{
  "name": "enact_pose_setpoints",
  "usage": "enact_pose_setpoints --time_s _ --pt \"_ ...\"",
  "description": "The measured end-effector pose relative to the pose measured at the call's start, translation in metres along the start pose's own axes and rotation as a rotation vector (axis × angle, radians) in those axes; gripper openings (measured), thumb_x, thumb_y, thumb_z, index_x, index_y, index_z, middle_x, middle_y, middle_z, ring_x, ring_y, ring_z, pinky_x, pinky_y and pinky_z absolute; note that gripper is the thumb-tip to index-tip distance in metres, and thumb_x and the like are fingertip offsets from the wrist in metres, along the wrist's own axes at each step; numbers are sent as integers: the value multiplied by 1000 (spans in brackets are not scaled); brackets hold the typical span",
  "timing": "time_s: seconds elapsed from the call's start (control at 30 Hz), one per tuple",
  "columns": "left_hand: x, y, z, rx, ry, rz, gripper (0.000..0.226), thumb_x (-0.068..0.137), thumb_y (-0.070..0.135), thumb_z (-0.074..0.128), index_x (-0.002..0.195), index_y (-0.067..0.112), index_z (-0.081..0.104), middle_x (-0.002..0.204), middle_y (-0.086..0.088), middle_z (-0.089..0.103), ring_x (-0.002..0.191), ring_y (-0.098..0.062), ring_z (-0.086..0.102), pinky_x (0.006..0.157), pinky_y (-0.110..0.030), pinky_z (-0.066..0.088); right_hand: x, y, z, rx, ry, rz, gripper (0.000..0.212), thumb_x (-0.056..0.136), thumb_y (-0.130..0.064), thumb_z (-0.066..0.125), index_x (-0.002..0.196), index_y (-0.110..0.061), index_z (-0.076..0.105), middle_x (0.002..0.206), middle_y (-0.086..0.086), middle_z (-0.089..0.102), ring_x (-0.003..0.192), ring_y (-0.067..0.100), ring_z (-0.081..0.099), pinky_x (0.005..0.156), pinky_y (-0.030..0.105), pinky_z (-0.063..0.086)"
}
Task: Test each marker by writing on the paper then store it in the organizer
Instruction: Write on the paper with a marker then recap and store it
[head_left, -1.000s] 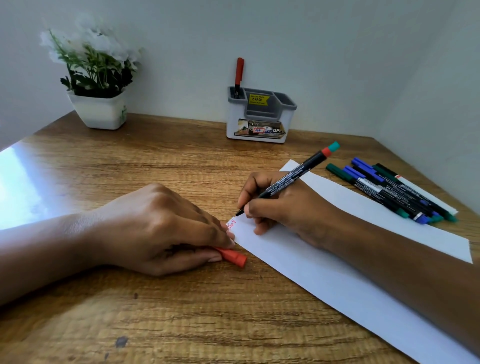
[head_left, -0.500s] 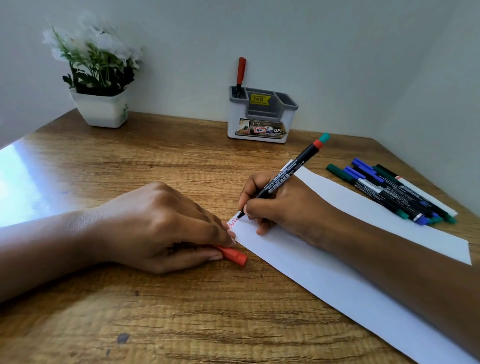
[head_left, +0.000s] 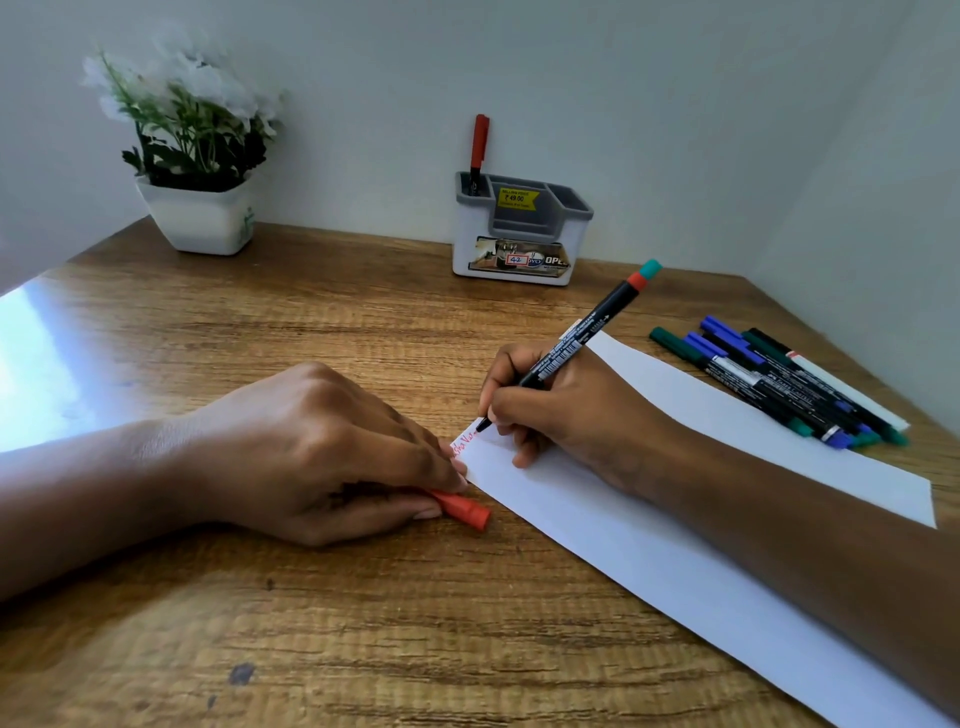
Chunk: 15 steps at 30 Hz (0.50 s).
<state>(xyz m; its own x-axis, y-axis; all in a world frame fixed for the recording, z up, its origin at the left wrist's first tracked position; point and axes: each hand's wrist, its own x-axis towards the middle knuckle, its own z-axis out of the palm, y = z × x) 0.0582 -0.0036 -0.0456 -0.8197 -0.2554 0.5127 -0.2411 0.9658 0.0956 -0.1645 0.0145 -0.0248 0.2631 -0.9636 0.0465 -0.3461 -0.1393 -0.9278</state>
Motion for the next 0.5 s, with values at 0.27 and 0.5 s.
enact_pose_setpoints --time_s 0.27,0.5 --pt "5 6 -2 -4 36 41 46 99 50 28 89 23 64 74 4 74 61 -13 71 42 -36 56 0 -2 0 0 -14 8 5 80 3 59 78 0 62 58 4 55 49 7 51 44 20 47" --pt "1 3 -1 -11 -1 -15 55 97 52 29 85 19 72 76 5 74 63 -13 71 47 -37 58 1 -1 2 -45 21 4 4 80 -2 60 77 -2 62 58 2 55 50 6 52 46 21 48"
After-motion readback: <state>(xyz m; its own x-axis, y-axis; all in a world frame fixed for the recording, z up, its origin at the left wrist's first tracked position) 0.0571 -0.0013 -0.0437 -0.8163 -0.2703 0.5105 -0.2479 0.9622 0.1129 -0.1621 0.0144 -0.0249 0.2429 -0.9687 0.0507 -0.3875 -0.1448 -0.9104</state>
